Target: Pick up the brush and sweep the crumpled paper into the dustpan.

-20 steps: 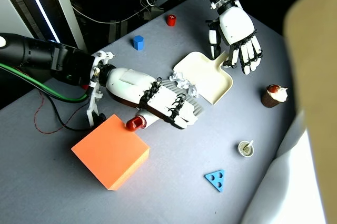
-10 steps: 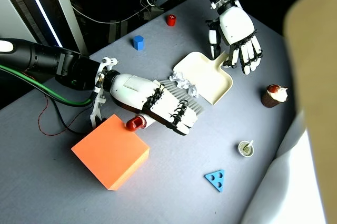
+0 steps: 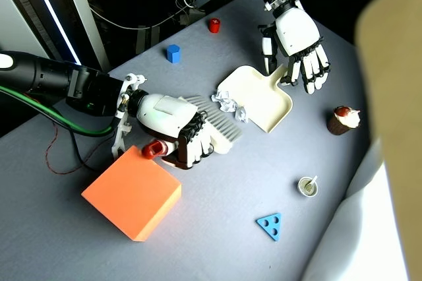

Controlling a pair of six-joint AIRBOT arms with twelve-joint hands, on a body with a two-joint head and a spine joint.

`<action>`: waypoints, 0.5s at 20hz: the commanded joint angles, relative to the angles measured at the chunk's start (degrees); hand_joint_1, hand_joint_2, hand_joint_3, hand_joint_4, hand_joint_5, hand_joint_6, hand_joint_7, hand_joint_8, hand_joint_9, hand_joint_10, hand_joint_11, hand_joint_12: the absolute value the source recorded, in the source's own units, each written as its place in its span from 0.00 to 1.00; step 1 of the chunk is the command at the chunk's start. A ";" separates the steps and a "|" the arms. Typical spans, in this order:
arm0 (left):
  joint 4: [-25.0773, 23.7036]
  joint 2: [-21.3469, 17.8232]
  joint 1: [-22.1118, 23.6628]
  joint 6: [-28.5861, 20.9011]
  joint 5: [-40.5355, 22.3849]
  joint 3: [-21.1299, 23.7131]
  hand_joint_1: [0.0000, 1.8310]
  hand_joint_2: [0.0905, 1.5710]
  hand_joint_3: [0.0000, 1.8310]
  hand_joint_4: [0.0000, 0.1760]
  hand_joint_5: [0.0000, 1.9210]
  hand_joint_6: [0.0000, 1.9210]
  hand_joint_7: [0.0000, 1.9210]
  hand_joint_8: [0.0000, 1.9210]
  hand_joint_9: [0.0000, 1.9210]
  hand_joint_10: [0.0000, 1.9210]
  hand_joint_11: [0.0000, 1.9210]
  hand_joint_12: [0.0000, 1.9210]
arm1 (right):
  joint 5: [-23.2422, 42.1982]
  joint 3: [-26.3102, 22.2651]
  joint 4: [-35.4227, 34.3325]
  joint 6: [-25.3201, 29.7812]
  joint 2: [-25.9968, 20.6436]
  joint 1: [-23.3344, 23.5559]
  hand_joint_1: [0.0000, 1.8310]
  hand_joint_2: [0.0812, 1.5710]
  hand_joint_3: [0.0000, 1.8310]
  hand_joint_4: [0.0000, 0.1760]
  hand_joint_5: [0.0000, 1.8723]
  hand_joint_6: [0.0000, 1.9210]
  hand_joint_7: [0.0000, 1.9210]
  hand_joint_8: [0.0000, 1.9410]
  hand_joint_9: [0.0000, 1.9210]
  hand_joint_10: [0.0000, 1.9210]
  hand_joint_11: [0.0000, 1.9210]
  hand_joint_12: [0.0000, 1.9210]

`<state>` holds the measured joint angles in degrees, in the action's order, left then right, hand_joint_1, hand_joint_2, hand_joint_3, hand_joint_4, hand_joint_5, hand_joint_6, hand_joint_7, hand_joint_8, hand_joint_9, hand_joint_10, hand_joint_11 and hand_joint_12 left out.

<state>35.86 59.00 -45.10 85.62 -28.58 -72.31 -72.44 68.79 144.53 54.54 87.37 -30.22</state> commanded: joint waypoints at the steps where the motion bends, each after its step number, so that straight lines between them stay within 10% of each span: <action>1: -1.01 -0.25 0.79 0.15 -6.04 -0.30 0.58 0.72 0.00 0.08 0.48 0.56 0.17 0.00 0.13 0.00 0.00 0.36 | -5.61 -0.69 5.44 -1.23 -1.21 -0.10 0.73 0.71 0.00 0.00 0.58 1.00 0.64 1.00 0.78 1.00 0.85 1.00; 10: -0.99 -0.24 0.85 0.15 -6.35 0.13 0.58 0.72 0.00 0.00 0.46 0.58 0.16 0.00 0.12 0.00 0.00 0.35 | 2.92 -9.44 7.80 -9.86 -9.99 5.89 0.74 0.75 0.00 0.00 0.51 1.00 0.59 1.00 0.73 1.00 0.80 1.00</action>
<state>35.83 59.00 -45.10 85.65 -28.77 -72.16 -64.05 58.89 147.87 44.62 77.41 -24.01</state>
